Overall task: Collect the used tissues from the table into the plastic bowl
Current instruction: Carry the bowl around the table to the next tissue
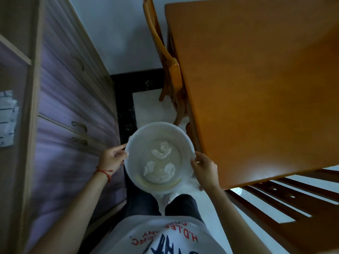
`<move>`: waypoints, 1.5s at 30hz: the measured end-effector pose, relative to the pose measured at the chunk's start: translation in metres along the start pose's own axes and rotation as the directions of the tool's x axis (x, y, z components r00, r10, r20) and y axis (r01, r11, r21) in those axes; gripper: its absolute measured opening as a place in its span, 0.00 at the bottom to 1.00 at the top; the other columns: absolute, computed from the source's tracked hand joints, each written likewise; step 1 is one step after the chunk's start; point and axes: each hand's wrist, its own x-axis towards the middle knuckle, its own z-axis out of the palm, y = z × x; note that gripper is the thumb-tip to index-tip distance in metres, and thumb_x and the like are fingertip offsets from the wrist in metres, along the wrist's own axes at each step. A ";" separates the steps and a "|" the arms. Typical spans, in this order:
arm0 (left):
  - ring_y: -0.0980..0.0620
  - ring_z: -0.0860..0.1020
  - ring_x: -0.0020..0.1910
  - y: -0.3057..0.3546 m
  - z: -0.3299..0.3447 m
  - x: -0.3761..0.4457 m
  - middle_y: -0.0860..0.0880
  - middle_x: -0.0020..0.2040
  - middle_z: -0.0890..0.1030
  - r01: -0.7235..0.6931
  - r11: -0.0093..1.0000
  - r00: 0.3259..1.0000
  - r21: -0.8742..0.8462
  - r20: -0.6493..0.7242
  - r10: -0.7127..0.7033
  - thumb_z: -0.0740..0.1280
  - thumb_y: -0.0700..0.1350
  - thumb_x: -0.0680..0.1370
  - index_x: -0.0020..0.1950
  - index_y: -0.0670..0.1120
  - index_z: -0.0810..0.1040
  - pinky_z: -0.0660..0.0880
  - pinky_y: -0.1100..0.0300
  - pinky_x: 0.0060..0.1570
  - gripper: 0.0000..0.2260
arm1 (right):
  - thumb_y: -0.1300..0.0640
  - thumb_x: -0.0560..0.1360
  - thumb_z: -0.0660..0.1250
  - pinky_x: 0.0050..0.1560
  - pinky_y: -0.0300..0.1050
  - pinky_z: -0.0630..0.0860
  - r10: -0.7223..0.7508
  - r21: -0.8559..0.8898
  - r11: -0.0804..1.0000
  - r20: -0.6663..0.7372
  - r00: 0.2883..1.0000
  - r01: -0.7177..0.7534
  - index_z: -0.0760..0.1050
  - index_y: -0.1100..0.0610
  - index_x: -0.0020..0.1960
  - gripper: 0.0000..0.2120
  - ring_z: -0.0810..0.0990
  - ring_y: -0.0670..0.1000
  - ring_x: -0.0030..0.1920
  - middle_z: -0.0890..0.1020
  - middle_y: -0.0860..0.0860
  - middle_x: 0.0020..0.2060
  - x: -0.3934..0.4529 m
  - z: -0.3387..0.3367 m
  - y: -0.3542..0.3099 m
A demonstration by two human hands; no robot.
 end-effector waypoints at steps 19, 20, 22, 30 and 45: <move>0.45 0.80 0.45 -0.053 -0.005 -0.083 0.42 0.47 0.82 0.015 0.994 0.997 0.105 0.074 -0.023 0.67 0.36 0.73 0.60 0.43 0.76 0.81 0.56 0.41 0.16 | 0.56 0.75 0.65 0.36 0.29 0.73 0.099 0.052 0.994 -0.064 0.993 -0.096 0.75 0.55 0.58 0.13 0.78 0.39 0.35 0.81 0.48 0.42 -0.116 0.019 0.065; 0.43 0.80 0.46 -0.054 -0.004 -0.085 0.42 0.48 0.82 0.006 0.992 0.995 0.124 0.099 -0.018 0.67 0.36 0.73 0.61 0.43 0.76 0.80 0.50 0.47 0.16 | 0.57 0.75 0.65 0.35 0.27 0.72 0.119 0.070 0.991 -0.091 0.989 -0.113 0.74 0.55 0.59 0.13 0.78 0.37 0.35 0.81 0.47 0.41 -0.126 0.021 0.069; 0.43 0.80 0.48 -0.055 0.000 -0.088 0.41 0.49 0.82 -0.033 0.984 0.990 0.173 0.141 0.009 0.67 0.36 0.72 0.60 0.42 0.76 0.78 0.47 0.52 0.16 | 0.56 0.75 0.65 0.34 0.25 0.70 0.154 0.102 0.985 -0.155 0.976 -0.140 0.75 0.54 0.59 0.13 0.77 0.36 0.35 0.80 0.46 0.41 -0.147 0.026 0.078; 0.47 0.78 0.46 -0.056 0.033 -0.112 0.43 0.48 0.80 -0.104 0.974 0.928 0.200 0.371 0.023 0.68 0.35 0.72 0.60 0.40 0.76 0.77 0.58 0.46 0.16 | 0.54 0.73 0.66 0.36 0.29 0.72 0.370 0.307 0.912 -0.326 0.870 -0.272 0.76 0.51 0.57 0.12 0.79 0.39 0.35 0.81 0.46 0.37 -0.230 0.034 0.112; 0.51 0.77 0.40 -0.040 0.153 -0.215 0.47 0.46 0.80 -0.361 0.882 0.707 0.303 0.705 0.048 0.70 0.35 0.70 0.59 0.41 0.77 0.76 0.72 0.28 0.17 | 0.56 0.74 0.66 0.32 0.28 0.72 0.635 0.599 0.751 -0.539 0.553 -0.278 0.77 0.52 0.55 0.10 0.79 0.39 0.36 0.80 0.43 0.36 -0.375 0.000 0.192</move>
